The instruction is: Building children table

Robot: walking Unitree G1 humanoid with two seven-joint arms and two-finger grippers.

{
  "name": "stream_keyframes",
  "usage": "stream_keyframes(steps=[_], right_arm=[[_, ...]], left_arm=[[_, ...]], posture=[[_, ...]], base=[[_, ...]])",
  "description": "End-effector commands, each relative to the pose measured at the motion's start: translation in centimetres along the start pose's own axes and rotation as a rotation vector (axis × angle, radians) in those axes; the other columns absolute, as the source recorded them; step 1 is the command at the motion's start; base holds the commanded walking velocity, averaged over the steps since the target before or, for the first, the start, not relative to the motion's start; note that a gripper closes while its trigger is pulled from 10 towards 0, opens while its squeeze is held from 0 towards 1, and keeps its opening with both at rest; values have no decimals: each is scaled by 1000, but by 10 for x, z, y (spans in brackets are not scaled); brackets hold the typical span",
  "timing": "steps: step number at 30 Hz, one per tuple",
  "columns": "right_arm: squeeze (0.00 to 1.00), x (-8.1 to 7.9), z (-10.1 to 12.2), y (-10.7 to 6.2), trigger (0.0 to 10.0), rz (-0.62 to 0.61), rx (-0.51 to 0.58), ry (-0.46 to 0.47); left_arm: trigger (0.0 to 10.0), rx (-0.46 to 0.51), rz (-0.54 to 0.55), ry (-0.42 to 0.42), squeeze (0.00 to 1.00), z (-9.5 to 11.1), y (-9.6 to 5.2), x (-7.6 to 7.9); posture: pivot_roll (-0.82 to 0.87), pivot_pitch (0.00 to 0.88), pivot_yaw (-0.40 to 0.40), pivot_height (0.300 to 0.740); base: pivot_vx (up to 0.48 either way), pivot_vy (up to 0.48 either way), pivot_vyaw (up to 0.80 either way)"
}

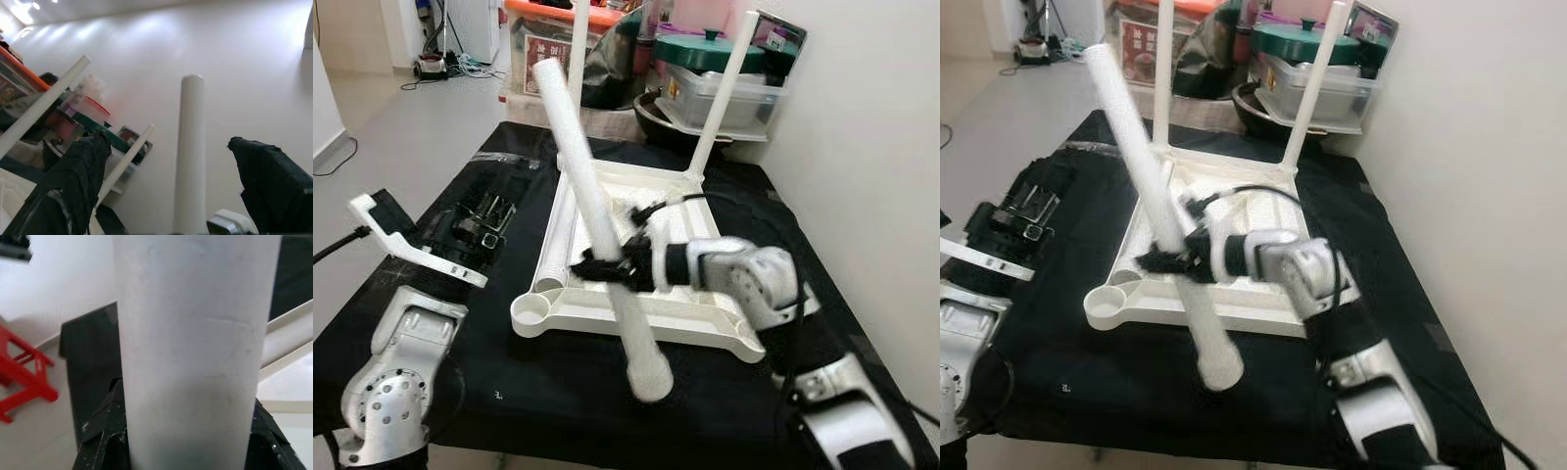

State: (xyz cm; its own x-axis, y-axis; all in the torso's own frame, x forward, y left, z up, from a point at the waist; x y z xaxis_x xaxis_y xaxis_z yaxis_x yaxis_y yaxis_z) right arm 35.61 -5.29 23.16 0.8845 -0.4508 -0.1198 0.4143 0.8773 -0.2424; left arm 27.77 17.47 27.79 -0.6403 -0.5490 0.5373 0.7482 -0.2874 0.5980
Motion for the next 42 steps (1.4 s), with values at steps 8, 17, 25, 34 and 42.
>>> stream_keyframes(steps=[8, 17, 25, 34, 42], right_arm=[[0, 81, 74, -72, 0, -415, 416, 201], [0, 111, 65, -94, 0, -585, 620, 472], [0, 112, 51, -84, 0, -585, 647, 564], [0, 104, 44, -72, 0, -542, 649, 542], [0, 75, 61, -61, 0, -312, 684, 406]], left_arm=[[10000, -79, 101, 84, 0, 1, -20, -15], [10000, -281, 495, 350, 0, -24, -63, -77], [10000, -385, 460, 419, 0, -44, -61, -73], [10000, -408, 354, 444, 0, -44, -56, -63], [10000, -425, 302, 436, 0, -46, -56, -58]], posture=[[101, 0, -172, 740], [107, 0, -174, 740], [106, 0, -167, 740], [109, 0, -161, 740], [112, 0, -163, 740]], base=[[0, 0, 0], [0, 0, 0], [0, 0, 0], [0, 0, 0], [0, 0, 0]])
Point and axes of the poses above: a point about 5 cm out from each wrist's last joint towards the gripper, its own y axis pointing out of the wrist towards the gripper, its own z axis along the axis of the wrist's last joint, x = y × z, the point moved 3 cm from there along y, pointing out of the wrist towards the gripper, and after that the axes turned 4 degrees about -y, right-handed, at the moved point
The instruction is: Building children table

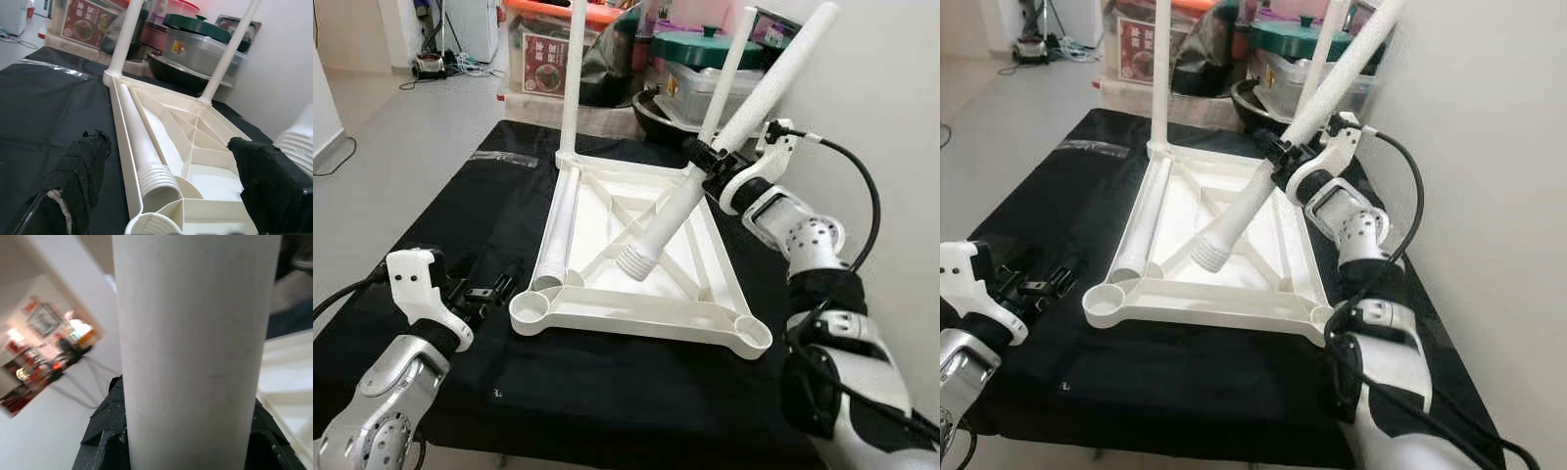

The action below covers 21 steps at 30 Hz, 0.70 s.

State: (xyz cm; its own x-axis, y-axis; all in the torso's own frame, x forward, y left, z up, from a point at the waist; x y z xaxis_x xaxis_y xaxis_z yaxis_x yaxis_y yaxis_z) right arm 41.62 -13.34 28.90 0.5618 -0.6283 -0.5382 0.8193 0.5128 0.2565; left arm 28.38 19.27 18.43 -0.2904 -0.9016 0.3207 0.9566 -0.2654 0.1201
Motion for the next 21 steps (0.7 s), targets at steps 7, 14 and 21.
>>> stream_keyframes(steps=[7, 14, 21], right_arm=[[0, -47, -8, -7, 0, 340, -41, -64], [0, -79, -19, -18, 0, 573, -78, -92], [0, -90, -32, -17, 0, 653, -117, -90]], left_arm=[[10000, -30, -149, 36, 0, -2, -1, 21], [10000, -96, -317, 41, 0, -4, -13, 36], [10000, -190, -521, 45, 0, -8, -23, 57]], posture=[[117, 0, -164, 740], [123, 0, -159, 740], [125, 0, -153, 740]], base=[[0, 0, 0], [0, 0, 0], [0, 0, 0]])
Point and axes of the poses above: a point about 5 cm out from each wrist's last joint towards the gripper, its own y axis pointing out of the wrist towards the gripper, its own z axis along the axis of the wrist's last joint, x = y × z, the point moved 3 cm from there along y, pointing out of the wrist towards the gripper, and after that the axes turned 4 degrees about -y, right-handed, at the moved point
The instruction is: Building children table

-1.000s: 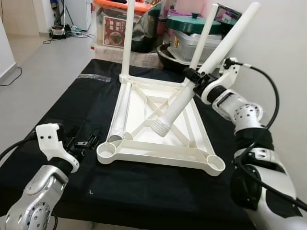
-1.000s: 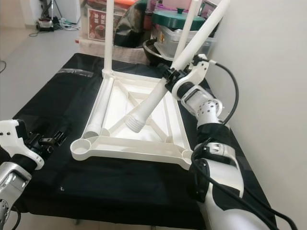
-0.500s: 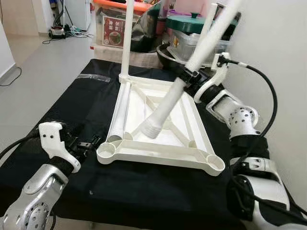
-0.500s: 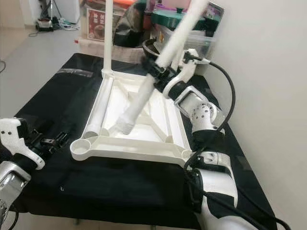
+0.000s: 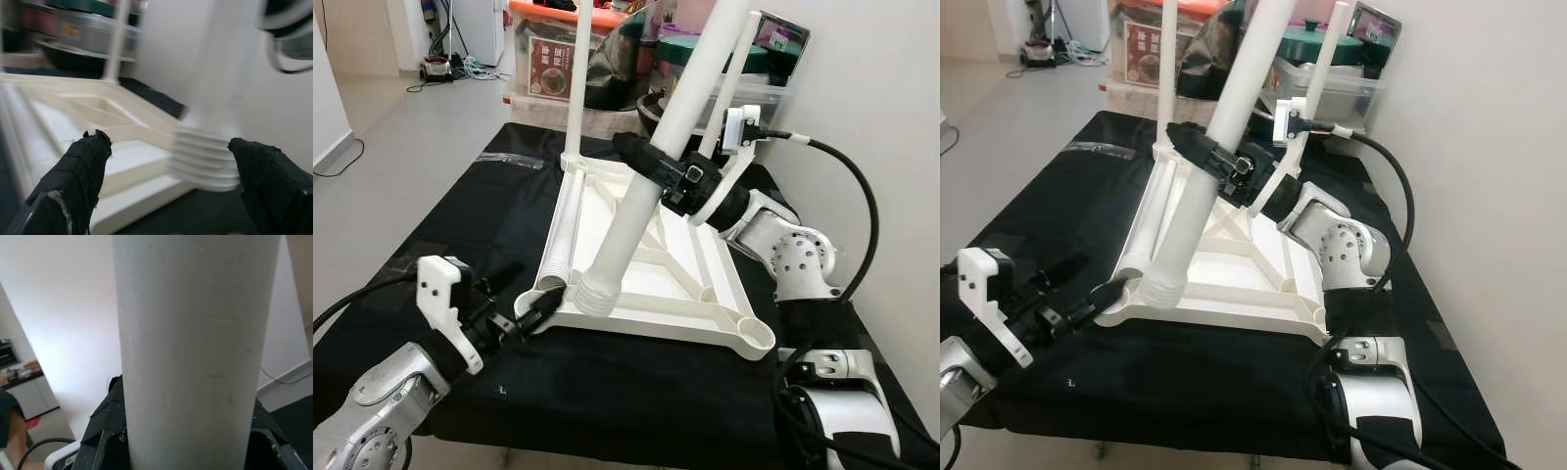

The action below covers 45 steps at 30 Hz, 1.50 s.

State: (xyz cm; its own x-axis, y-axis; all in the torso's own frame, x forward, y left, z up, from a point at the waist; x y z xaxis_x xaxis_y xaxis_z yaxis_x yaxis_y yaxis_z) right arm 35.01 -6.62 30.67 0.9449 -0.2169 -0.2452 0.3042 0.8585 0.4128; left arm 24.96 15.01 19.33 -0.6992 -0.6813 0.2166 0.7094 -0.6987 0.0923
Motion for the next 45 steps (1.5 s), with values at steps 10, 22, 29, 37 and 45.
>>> stream_keyframes(steps=[10, 22, 29, 37, 45], right_arm=[[0, -22, -9, 21, 0, 113, -5, 21], [0, -58, -17, 43, 0, 251, 7, 44], [0, -64, -19, 46, 0, 274, 5, 49], [0, -65, -19, 45, 0, 271, 5, 51], [0, -59, -21, 47, 8588, 200, -15, 22]], left_arm=[[10000, -102, -212, 38, 0, -2, 10, 19], [10000, -161, -268, 80, 0, -9, 17, 16], [0, -168, -273, 80, 0, -14, 16, 17], [0, -135, -259, 86, 0, -10, 18, 14], [0, -125, -253, 110, 0, -8, 18, 14]], posture=[[125, 0, -142, 740], [107, 0, -137, 740], [107, 0, -143, 740], [107, 0, -144, 740], [110, 0, -146, 740]], base=[[0, 0, 0], [0, 0, 0], [0, 0, 0], [0, 0, 0], [0, 0, 0]])
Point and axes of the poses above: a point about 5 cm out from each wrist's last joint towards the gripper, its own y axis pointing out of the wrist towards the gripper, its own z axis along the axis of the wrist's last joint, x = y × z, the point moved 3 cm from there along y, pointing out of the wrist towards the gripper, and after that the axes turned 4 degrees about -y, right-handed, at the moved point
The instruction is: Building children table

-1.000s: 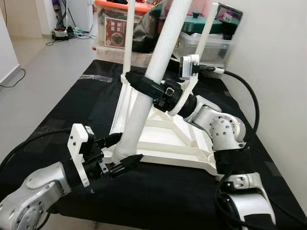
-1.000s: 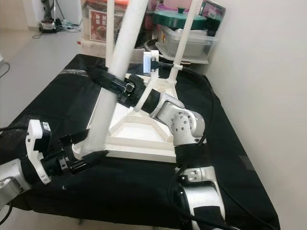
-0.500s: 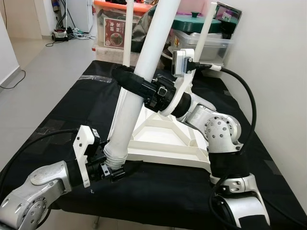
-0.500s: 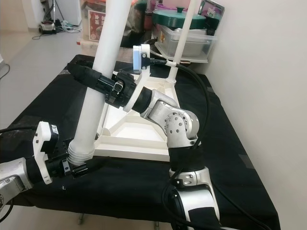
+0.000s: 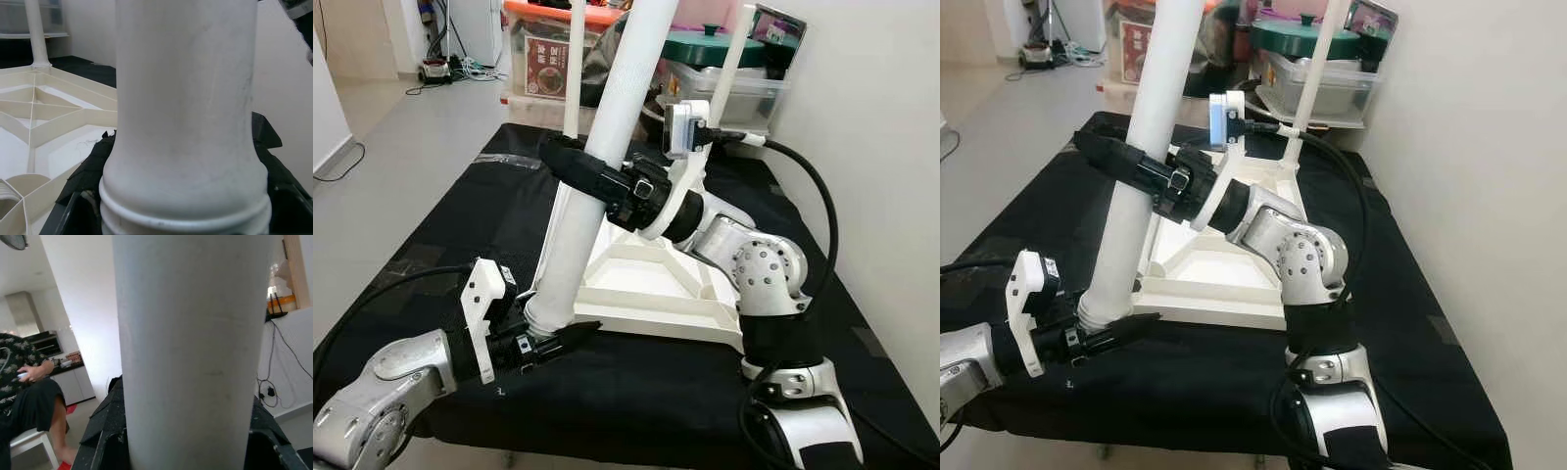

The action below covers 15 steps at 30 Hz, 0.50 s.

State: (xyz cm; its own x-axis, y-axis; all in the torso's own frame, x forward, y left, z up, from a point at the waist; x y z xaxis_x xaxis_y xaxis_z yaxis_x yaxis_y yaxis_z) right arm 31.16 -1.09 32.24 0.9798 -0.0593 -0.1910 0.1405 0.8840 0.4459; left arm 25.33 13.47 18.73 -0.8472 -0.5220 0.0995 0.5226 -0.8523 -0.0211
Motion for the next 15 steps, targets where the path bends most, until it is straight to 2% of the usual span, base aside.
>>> stream_keyframes(steps=[1, 2, 3, 4, 5, 6, 7, 9, 12, 15], right_arm=[[1000, 3, -4, 5, 10000, -53, -6, -5], [1000, 11, -5, 3, 10000, -116, 0, -9], [1000, 11, -5, 3, 10000, -116, 0, -9], [1000, 18, -5, 2, 10000, -172, 3, -5], [1000, 22, -6, 0, 10000, -211, -1, -7], [0, 30, -8, -5, 10000, -295, -9, 4], [0, 30, -8, -5, 10000, -295, -9, 4], [0, 45, -13, -14, 10000, -442, -10, 33], [0, 48, -18, -19, 10000, -480, -12, 63], [0, 48, -33, -25, 10000, -518, -28, 96]], left_arm=[[0, 21, -21, 18, 0, 3, 6, 5], [3412, 18, -12, 27, 0, 4, 7, 4], [3412, 18, -12, 27, 0, 4, 7, 4], [10000, 17, 0, 38, 0, 4, 7, 3], [10000, 15, 15, 58, 0, 5, 7, 1], [10000, 22, 80, 95, 0, 10, 9, -6], [10000, 22, 80, 95, 0, 10, 9, -6], [10000, 5, 221, 157, 0, 13, 11, -22], [10000, -25, 279, 187, 0, 11, 12, -28], [10000, -79, 340, 213, 0, 2, 15, -33]], posture=[[110, 0, -146, 740], [110, 0, -146, 740], [110, 0, -146, 740], [110, 0, -146, 740], [110, 0, -146, 740], [109, 0, -148, 740], [109, 0, -148, 740], [109, 0, -148, 740], [102, 0, -144, 740], [102, 0, -146, 740]], base=[[0, 0, 0], [0, 0, 0], [0, 0, 0], [0, 0, 0], [0, 0, 0], [0, 0, 0], [0, 0, 0], [0, 0, 0], [0, 0, 0], [0, 0, 0]])
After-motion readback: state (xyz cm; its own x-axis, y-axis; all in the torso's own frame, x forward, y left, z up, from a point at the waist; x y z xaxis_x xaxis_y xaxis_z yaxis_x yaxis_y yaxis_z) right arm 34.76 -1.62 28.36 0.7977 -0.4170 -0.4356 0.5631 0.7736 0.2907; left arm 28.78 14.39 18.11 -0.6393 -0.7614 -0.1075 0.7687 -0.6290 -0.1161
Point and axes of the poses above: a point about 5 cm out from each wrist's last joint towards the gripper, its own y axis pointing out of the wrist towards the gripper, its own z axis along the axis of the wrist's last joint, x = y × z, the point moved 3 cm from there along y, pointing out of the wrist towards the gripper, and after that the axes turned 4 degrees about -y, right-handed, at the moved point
